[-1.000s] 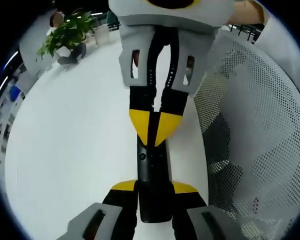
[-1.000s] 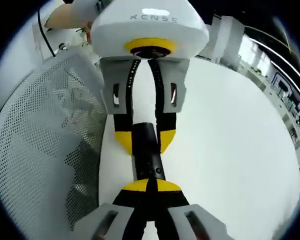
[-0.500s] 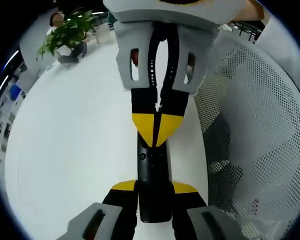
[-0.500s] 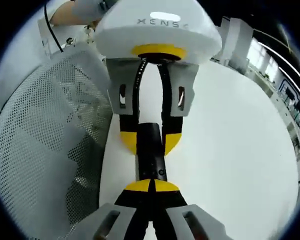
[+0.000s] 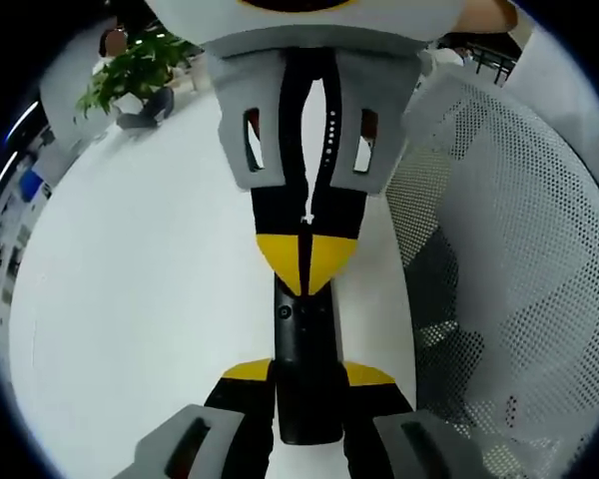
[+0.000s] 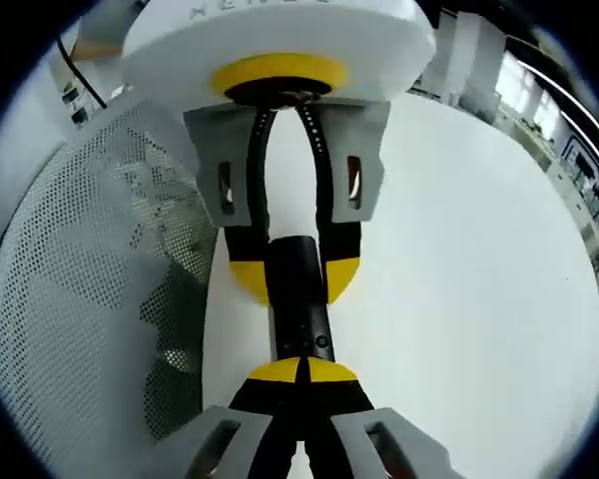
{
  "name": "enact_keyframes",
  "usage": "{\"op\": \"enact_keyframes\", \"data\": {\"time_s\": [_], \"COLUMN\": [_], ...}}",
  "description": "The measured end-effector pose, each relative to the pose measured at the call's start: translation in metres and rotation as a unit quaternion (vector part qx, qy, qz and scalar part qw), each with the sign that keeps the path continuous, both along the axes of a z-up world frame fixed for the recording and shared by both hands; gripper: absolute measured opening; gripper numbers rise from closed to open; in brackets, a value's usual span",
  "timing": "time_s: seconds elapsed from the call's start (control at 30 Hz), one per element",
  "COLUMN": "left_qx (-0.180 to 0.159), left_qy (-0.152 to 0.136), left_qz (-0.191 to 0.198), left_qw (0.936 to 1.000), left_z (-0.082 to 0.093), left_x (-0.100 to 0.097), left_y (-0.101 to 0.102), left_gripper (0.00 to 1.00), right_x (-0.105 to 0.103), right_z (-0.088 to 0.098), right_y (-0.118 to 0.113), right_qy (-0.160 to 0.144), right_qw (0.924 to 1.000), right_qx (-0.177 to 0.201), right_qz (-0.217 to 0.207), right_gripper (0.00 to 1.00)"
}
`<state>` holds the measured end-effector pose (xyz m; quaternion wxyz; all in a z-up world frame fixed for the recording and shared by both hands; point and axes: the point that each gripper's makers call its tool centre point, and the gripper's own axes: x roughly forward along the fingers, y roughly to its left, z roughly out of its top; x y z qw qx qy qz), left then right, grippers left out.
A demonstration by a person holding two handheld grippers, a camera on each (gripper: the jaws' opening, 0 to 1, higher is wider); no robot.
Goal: Press the specified remote control buttons in sequence, fully releasing each button before pressing the next.
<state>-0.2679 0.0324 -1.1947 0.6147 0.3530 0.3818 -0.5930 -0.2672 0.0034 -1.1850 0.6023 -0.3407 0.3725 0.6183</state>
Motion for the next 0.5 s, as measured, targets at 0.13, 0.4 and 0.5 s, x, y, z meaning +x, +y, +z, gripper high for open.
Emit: {"op": "enact_keyframes", "data": {"time_s": [0.13, 0.4, 0.5], "left_qx": [0.005, 0.000, 0.003], "left_qy": [-0.001, 0.000, 0.001], "left_qz": [0.002, 0.007, 0.006], "left_qw": [1.0000, 1.0000, 1.0000], "left_z": [0.000, 0.000, 0.000], "left_x": [0.000, 0.001, 0.001], "left_y": [0.000, 0.000, 0.000], "left_gripper": [0.23, 0.23, 0.23], "right_x": [0.000, 0.000, 0.000], "right_z": [0.002, 0.001, -0.001], "right_y": [-0.002, -0.011, -0.009], "right_qy": [0.022, 0.008, -0.010], "right_qw": [0.9996, 0.9998, 0.9997], "right_qx": [0.013, -0.002, -0.013], "right_qz": [-0.010, -0.018, -0.016], "right_gripper": [0.00, 0.00, 0.00]}}
